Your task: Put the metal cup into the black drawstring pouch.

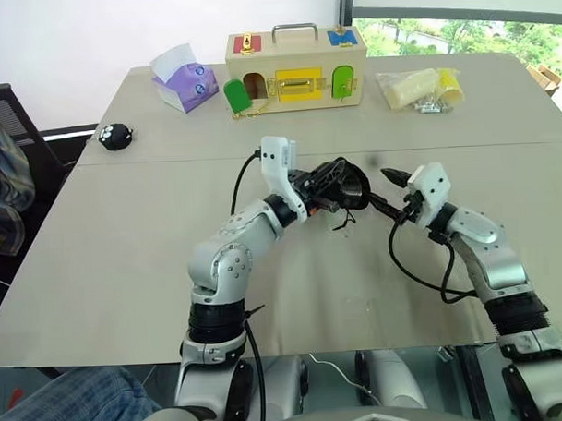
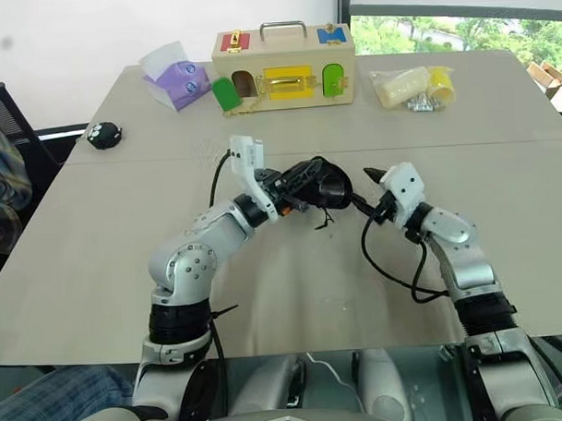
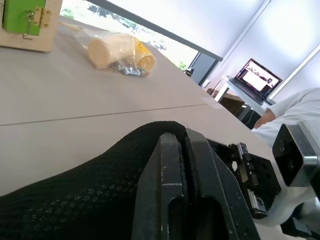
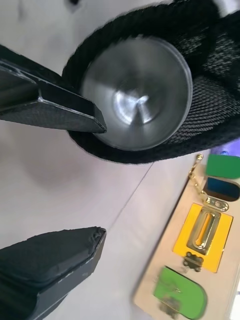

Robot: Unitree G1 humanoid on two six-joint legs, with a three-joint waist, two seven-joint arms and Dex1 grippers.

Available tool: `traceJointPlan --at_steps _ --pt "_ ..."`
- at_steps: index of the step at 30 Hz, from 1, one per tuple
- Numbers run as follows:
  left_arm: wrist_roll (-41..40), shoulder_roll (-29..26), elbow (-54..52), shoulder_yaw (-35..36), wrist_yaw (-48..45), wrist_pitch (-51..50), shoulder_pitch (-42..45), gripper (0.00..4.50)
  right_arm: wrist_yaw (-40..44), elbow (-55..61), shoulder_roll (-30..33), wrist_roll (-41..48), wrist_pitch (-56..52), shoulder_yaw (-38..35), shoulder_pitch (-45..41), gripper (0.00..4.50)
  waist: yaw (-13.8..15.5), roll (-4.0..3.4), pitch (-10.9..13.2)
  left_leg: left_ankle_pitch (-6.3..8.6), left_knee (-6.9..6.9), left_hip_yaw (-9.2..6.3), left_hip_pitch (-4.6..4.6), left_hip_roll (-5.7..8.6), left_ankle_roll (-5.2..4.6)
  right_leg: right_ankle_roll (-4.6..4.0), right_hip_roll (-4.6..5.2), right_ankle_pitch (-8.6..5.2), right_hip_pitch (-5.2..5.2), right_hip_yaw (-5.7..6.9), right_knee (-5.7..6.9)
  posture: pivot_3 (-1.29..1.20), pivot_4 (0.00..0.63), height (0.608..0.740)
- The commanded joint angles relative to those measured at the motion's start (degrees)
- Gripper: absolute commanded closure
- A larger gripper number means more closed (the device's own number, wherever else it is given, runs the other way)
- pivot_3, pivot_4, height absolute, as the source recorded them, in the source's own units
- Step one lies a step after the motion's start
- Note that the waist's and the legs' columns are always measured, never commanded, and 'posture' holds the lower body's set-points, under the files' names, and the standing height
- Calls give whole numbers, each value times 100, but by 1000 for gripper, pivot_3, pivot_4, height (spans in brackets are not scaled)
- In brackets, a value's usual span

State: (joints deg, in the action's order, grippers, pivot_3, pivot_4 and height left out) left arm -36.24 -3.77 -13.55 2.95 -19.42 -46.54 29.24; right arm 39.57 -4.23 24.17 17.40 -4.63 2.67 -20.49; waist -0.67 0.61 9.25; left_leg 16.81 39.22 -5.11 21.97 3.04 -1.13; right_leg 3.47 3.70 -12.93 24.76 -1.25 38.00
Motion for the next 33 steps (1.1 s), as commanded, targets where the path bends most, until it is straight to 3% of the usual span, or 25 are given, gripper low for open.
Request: traceJointPlan --at_steps 1,8,13,24,33 --pt "-127 14 -26 115 31 78 180 4500 102 787 88 585 -713 -292 342 1473 11 0 0 0 0 -3 0 0 0 0 0 0 -1 2 -1 0 150 710" --pt "-160 51 204 216 78 40 382 4500 135 1514 204 1138 -1854 -346 958 1473 7 0 0 0 1 -1 0 5 -1 0 4 0 -2 1 0 0 150 710" --pt "-364 263 375 472 323 -8 652 4500 -89 1830 -93 884 -2119 177 1091 1473 -10 0 0 0 1 -1 -1 0 0 0 0 0 0 1 1 0 150 710" --pt "-560 348 558 553 490 -44 869 4500 -1040 1286 -1104 477 -1987 215 412 1473 1 0 0 0 3 -2 -1 8 0 0 0 0 0 2 1 0 150 710" --pt "-539 355 621 534 483 31 893 4500 -838 1248 -1359 503 -1978 357 221 1473 -2 0 0 0 1 -4 1 9 0 1 1 0 1 4 0 0 150 710"
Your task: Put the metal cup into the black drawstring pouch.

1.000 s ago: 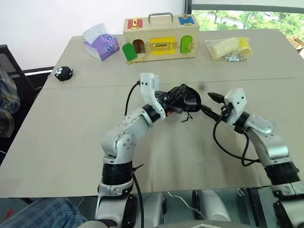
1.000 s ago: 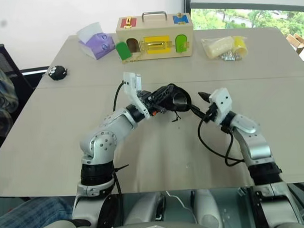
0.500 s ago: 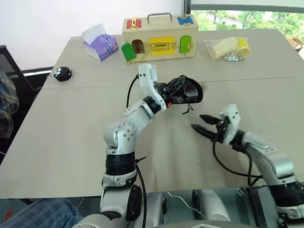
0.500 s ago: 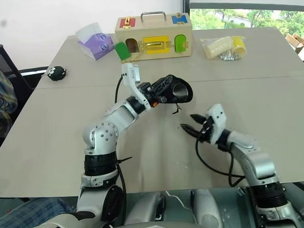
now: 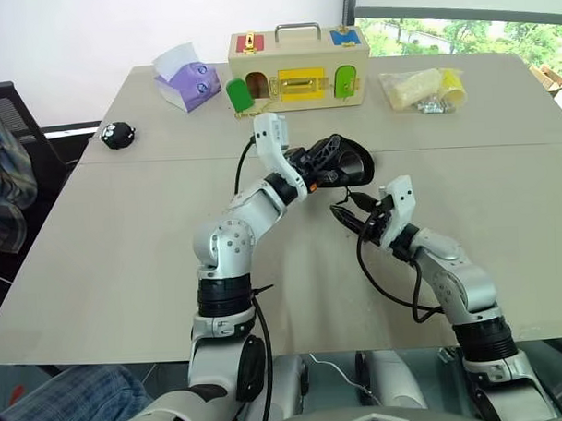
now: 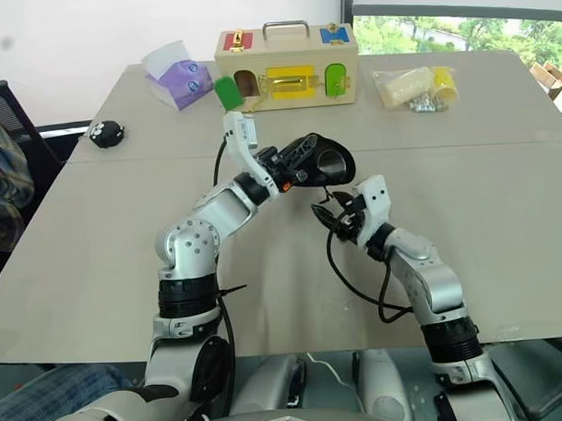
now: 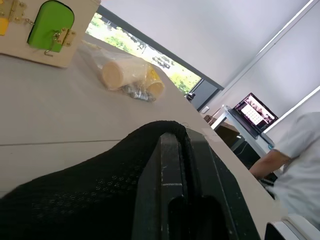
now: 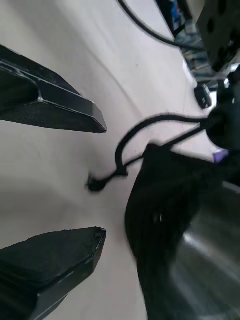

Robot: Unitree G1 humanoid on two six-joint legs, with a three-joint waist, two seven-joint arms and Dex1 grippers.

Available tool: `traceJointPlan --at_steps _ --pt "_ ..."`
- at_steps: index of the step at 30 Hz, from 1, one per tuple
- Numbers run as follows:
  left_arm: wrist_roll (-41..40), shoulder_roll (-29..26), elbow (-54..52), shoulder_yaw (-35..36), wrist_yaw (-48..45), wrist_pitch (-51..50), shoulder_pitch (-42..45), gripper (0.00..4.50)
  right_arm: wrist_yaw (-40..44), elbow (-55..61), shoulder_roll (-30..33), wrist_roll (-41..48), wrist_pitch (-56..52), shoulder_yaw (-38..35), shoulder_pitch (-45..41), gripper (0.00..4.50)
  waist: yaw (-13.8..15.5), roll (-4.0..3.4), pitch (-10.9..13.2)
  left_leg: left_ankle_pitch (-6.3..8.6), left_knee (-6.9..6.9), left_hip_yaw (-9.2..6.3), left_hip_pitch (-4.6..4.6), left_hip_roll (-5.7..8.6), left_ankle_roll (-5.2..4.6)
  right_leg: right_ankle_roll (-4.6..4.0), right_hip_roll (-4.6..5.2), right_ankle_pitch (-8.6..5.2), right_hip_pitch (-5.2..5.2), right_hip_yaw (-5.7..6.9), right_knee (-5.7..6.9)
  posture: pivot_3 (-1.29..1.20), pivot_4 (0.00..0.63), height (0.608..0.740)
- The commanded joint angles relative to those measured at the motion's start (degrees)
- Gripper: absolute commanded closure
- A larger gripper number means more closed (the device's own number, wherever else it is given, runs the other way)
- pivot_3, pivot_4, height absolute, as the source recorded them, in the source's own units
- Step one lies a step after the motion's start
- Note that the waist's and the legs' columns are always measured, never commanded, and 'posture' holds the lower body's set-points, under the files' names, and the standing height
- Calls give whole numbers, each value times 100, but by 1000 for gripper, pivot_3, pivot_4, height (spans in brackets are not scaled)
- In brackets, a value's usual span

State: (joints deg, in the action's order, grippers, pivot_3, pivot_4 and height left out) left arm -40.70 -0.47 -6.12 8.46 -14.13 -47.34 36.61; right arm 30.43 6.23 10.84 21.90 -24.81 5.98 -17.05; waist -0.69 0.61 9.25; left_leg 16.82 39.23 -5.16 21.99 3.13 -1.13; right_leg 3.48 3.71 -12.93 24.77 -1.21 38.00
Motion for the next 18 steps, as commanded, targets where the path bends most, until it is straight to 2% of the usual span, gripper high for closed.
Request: traceJointPlan --at_steps 1,4,8,13,18 --pt "-87 30 -116 -19 -43 122 156 4500 69 183 -34 32 49 20 -137 1473 0 0 0 0 0 -1 0 0 0 0 0 0 0 1 1 0 150 710" --pt "-80 56 -161 -23 -12 154 113 4500 65 125 -90 77 54 -41 -248 2367 -11 0 0 0 0 0 -1 0 0 0 -1 0 0 0 2 0 150 710" --pt "-74 64 -180 -20 2 173 84 4500 100 84 -35 60 46 -89 -301 4368 -6 0 0 0 0 -1 -1 0 0 0 -1 0 0 1 1 0 150 710" --pt "-49 73 -220 -27 24 190 16 4500 104 138 236 -106 52 -133 -271 4448 -3 0 0 0 1 0 0 0 0 0 0 0 0 0 0 0 150 710" --pt "24 -30 -252 -84 53 123 -77 4500 228 118 1417 -1167 557 5 -496 4448 5 0 0 0 0 1 1 4 0 0 2 0 0 0 0 0 150 710"
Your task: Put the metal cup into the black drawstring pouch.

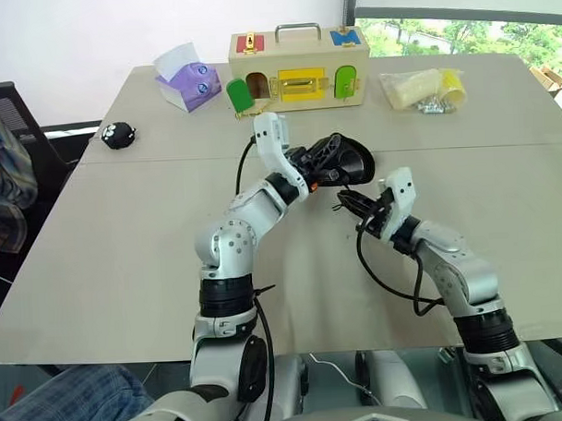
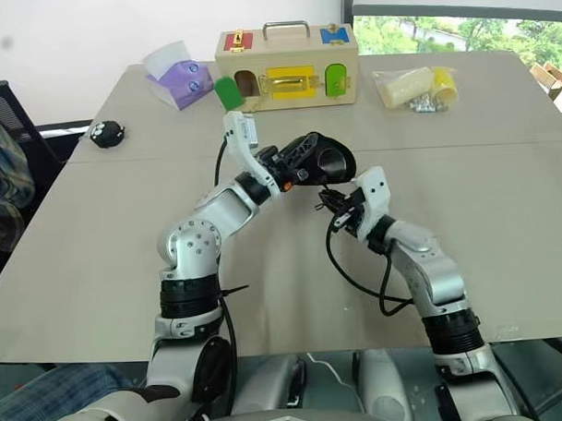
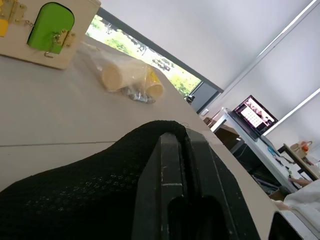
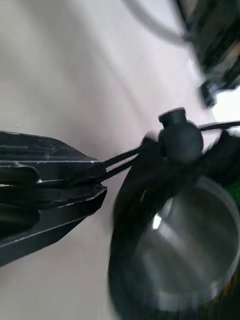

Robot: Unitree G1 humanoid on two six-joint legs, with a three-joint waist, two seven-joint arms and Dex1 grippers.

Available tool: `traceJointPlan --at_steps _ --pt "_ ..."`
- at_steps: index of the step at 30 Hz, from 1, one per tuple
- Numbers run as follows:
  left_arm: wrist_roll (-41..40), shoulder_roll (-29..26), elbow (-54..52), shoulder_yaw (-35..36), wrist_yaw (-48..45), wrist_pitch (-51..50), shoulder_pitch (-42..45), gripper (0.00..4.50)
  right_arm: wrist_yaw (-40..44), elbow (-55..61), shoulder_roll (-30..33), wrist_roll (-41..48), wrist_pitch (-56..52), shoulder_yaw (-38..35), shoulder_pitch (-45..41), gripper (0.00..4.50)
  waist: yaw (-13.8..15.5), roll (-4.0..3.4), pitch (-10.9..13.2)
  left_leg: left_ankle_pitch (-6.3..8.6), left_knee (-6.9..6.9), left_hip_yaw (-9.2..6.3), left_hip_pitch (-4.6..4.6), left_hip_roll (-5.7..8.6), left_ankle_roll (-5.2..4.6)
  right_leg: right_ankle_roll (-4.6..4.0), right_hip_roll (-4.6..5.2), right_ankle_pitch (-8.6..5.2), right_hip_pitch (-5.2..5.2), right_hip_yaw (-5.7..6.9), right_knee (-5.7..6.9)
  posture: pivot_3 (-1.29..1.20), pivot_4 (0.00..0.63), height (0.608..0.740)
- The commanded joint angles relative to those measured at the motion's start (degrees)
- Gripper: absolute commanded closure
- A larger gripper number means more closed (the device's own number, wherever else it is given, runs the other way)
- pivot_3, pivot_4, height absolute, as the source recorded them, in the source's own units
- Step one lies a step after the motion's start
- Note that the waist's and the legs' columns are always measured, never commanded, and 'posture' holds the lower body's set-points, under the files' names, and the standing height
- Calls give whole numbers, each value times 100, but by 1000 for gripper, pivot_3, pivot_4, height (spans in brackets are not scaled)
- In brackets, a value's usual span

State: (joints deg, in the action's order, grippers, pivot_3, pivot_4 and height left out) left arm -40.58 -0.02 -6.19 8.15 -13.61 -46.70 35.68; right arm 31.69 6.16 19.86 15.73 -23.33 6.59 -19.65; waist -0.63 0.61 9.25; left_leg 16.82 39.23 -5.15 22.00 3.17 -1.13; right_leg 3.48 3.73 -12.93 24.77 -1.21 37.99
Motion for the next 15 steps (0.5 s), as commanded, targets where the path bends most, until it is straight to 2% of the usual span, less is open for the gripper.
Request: traceJointPlan --at_steps 1,6,12,14,15 --pt "70 -145 -248 -107 -39 68 -4 4500 89 105 759 -710 537 -141 -360 4448 -2 0 0 0 0 1 1 1 0 0 1 0 0 0 0 0 150 710" --pt "276 -281 -213 -274 -78 222 -71 4500 -154 -140 1455 -1217 1191 -560 -1303 4448 -36 0 0 0 -2 8 -4 -8 1 0 -6 0 1 -6 3 0 150 710" --pt "468 -349 -191 -456 -150 463 -91 4500 -473 -373 1480 -1631 1858 -615 -2533 4448 -10 1 1 0 -3 7 1 -6 1 0 -1 0 2 -4 -2 0 150 710" --pt "101 -295 -232 -276 -376 500 -77 4500 -472 -352 1380 -1655 1898 -578 -2842 4448 -5 1 1 0 -3 5 4 -4 0 0 4 0 4 -2 -4 0 150 710" --pt "-61 -310 -270 -228 -543 514 -63 3940 -440 -325 1336 -1652 1901 -552 -2984 4500 -4 0 1 0 -3 4 5 -4 0 0 5 0 5 -1 -4 0 150 710"
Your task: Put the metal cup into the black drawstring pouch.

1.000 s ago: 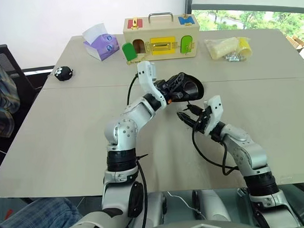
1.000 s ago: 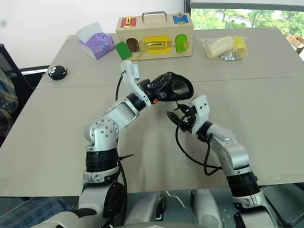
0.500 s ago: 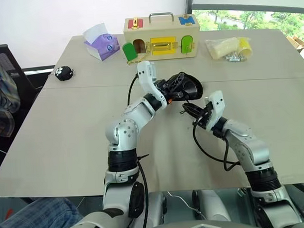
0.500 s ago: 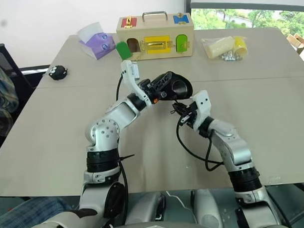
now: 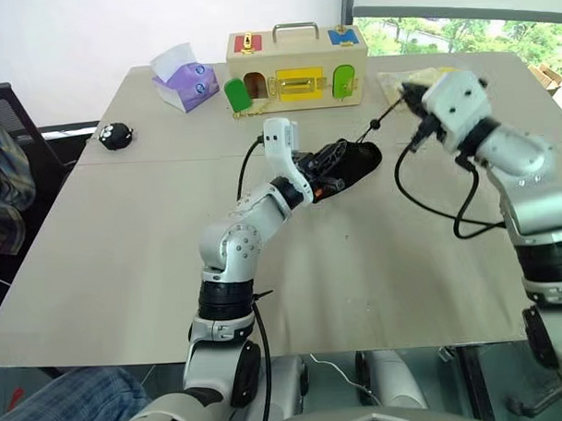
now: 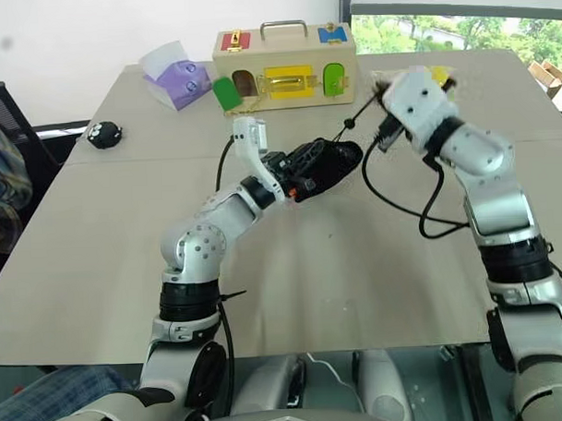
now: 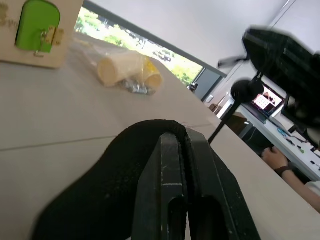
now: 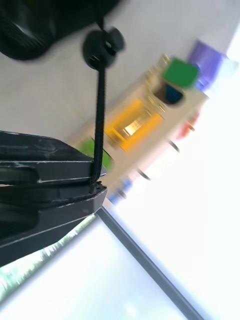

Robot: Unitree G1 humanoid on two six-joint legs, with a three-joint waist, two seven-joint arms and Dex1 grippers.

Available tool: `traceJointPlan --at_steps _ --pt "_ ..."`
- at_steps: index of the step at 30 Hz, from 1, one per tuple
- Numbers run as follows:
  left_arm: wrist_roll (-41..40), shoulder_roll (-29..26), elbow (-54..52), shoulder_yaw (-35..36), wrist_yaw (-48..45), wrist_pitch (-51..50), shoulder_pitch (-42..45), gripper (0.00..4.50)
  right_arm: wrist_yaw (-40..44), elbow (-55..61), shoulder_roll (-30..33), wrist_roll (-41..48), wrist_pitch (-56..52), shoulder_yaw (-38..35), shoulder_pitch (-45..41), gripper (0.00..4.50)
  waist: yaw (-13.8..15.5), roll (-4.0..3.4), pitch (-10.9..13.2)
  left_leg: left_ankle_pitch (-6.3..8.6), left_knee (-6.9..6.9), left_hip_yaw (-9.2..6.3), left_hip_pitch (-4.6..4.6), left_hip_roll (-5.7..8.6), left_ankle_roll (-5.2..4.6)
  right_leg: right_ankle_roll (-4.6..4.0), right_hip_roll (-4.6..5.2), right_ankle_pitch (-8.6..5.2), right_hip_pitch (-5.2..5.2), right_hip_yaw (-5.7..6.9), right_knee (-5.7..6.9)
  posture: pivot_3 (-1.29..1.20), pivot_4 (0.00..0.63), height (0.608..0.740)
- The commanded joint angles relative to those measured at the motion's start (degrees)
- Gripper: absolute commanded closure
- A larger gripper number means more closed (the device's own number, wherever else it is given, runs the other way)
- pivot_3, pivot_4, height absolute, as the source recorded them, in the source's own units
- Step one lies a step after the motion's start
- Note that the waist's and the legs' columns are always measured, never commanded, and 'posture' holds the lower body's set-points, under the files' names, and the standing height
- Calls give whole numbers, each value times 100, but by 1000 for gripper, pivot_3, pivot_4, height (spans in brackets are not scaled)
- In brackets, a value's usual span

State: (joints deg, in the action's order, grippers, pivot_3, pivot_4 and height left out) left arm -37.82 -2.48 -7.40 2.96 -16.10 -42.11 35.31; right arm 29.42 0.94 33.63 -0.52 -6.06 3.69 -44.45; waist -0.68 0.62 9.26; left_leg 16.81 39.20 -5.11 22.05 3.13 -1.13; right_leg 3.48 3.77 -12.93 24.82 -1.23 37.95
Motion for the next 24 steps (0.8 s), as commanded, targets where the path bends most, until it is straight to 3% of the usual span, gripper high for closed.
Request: traceJointPlan --at_steps 1,6,15,24 --pt "-356 -113 -196 258 -414 100 -14 3761 -169 225 -70 -23 189 -239 -605 4500 -6 -2 1 0 0 0 1 -1 0 0 2 0 2 0 1 0 150 710" --pt "174 -415 -277 -211 -997 730 188 1441 28 254 -131 30 251 -126 -811 4500 7 -2 1 0 -1 -2 8 -1 0 0 1 0 9 4 1 0 150 710" --pt "949 -504 368 -557 -1607 1824 859 1441 360 261 -235 63 334 -31 -860 4500 -25 -2 1 0 0 -3 13 3 -1 0 5 0 11 6 -2 0 150 710" --pt "1320 -349 1117 -505 -1654 2361 1300 1441 573 461 -370 106 210 34 -827 4500 -12 -2 1 0 0 -3 28 4 -1 0 3 0 28 5 1 0 150 710"
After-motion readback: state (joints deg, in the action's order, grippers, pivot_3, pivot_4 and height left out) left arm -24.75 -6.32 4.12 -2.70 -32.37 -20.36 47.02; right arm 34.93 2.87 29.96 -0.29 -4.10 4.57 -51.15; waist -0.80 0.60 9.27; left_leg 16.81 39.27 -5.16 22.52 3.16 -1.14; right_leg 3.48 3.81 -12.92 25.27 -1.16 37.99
